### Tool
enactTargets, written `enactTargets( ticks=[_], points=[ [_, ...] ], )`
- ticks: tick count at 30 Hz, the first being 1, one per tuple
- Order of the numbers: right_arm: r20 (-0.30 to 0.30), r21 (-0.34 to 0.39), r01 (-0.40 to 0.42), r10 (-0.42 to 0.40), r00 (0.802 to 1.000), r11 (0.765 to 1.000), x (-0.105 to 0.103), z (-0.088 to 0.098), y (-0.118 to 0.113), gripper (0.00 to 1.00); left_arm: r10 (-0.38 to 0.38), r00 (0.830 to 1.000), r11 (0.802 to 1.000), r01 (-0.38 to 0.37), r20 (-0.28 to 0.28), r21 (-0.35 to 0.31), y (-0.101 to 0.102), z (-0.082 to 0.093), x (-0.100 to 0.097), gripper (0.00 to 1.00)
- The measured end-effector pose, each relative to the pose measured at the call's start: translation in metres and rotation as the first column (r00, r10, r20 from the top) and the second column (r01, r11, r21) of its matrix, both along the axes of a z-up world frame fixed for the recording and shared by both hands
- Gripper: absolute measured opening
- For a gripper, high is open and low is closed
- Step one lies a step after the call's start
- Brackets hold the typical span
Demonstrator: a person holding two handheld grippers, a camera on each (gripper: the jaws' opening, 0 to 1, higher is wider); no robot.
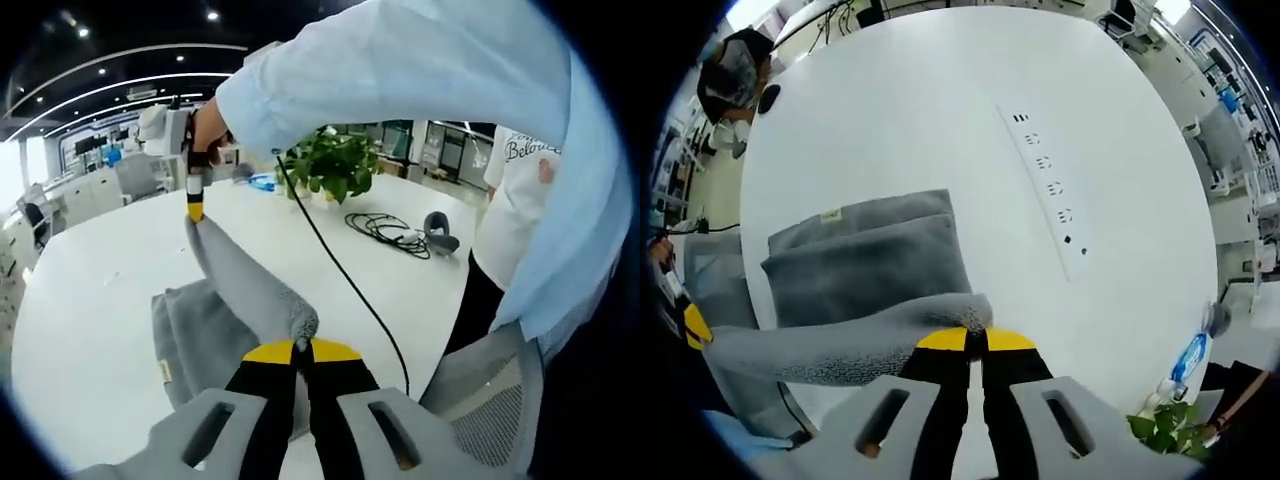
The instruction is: Fold the towel on the table until its edges align and the towel forms a compact rectangular stack.
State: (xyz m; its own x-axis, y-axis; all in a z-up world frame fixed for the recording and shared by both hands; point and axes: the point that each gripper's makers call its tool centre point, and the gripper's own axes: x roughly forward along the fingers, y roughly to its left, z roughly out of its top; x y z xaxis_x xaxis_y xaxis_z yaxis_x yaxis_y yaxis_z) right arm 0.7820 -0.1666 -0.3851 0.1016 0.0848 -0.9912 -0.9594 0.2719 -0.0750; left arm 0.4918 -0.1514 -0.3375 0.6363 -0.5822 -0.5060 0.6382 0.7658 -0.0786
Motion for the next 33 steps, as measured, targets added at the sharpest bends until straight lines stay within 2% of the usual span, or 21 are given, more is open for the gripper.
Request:
enactTargets(
  ticks=[2, 6, 8, 10, 12, 17, 28, 32, 33],
  points=[
    [0.0, -0.001, -0.003, 0.003, 1.0, 1.0, -0.005, 0.0, 0.005, 0.01, 0.014, 1.0, 1.0, -0.014, 0.0, -0.012, 0.005, 0.0, 0.001, 0.04],
    [-0.002, -0.002, -0.005, 0.005, 1.0, 1.0, 0.002, -0.002, 0.018, 0.01, 0.052, 0.999, 0.998, -0.053, -0.011, -0.045, 0.02, -0.001, 0.002, 0.04],
    [-0.004, -0.003, -0.004, 0.004, 1.0, 1.0, -0.003, -0.002, 0.021, 0.01, 0.064, 0.998, 0.997, -0.064, -0.011, -0.044, 0.026, -0.003, 0.002, 0.04],
    [-0.006, -0.007, -0.009, 0.009, 1.0, 1.0, 0.006, -0.005, 0.028, 0.01, 0.081, 0.997, 0.996, -0.081, -0.017, -0.046, 0.033, -0.005, 0.003, 0.04],
    [-0.006, -0.007, -0.01, 0.01, 1.0, 1.0, -0.006, -0.005, 0.032, 0.01, 0.095, 0.995, 0.994, -0.096, -0.023, -0.043, 0.04, -0.008, 0.003, 0.04],
    [-0.012, -0.01, -0.015, 0.015, 1.0, 1.0, -0.005, -0.015, 0.046, 0.01, 0.123, 0.992, 0.992, -0.123, -0.039, -0.02, 0.055, -0.018, 0.003, 0.04],
    [-0.024, -0.005, -0.014, 0.014, 1.0, 1.0, -0.006, -0.043, 0.072, 0.02, 0.172, 0.981, 0.985, -0.171, -0.089, 0.026, 0.083, -0.049, 0.001, 0.04],
    [-0.034, -0.01, -0.007, 0.007, 0.999, 1.0, 0.001, -0.057, 0.078, 0.02, 0.186, 0.976, 0.982, -0.183, -0.117, 0.034, 0.091, -0.065, 0.0, 0.04],
    [-0.037, -0.009, -0.002, 0.001, 0.999, 1.0, -0.004, -0.061, 0.079, 0.02, 0.191, 0.974, 0.982, -0.188, -0.122, 0.037, 0.093, -0.07, 0.0, 0.04]
  ],
)
